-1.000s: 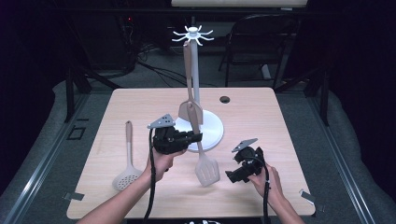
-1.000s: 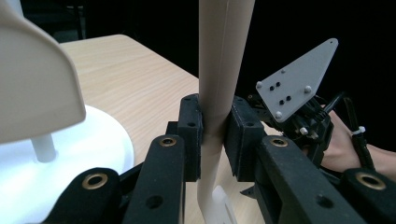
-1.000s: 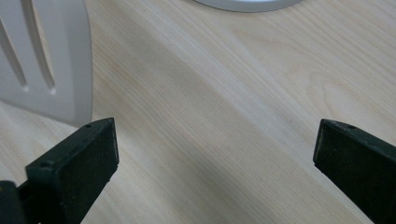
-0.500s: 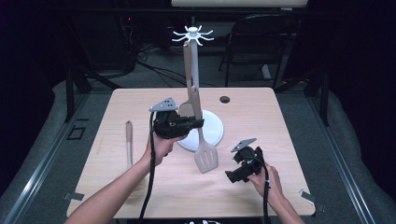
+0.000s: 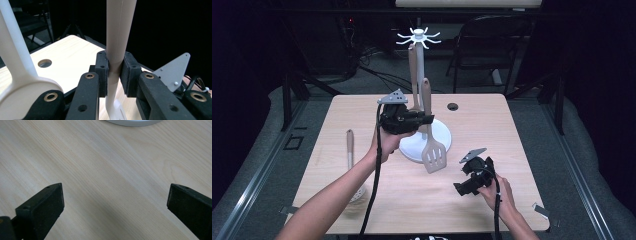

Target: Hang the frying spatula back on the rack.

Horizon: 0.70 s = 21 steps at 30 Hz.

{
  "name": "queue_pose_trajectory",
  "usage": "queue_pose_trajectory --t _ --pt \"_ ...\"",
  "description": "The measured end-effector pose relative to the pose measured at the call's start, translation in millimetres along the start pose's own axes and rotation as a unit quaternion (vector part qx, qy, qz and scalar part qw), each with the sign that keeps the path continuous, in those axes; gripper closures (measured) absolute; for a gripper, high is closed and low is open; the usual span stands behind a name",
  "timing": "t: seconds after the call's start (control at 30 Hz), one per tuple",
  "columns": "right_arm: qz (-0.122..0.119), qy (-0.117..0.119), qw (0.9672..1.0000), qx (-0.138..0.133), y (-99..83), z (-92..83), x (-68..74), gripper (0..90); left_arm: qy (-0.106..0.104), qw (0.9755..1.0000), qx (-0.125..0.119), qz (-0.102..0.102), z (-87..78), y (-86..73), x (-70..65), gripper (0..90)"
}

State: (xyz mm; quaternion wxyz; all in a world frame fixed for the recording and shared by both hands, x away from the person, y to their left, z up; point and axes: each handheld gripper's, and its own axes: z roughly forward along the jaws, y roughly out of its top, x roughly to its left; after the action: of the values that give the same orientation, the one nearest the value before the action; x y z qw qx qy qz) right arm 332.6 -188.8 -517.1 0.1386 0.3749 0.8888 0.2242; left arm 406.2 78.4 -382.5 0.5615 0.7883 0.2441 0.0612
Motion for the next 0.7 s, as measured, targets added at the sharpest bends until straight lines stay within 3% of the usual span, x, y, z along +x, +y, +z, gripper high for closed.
queue_pose_trajectory --t 0.7 --pt "-0.005 -0.008 0.9999 0.005 0.4 0.6 0.1 0.8 0.015 0.9998 -0.003 0.01 3.5 29.2 13.4 77.8"
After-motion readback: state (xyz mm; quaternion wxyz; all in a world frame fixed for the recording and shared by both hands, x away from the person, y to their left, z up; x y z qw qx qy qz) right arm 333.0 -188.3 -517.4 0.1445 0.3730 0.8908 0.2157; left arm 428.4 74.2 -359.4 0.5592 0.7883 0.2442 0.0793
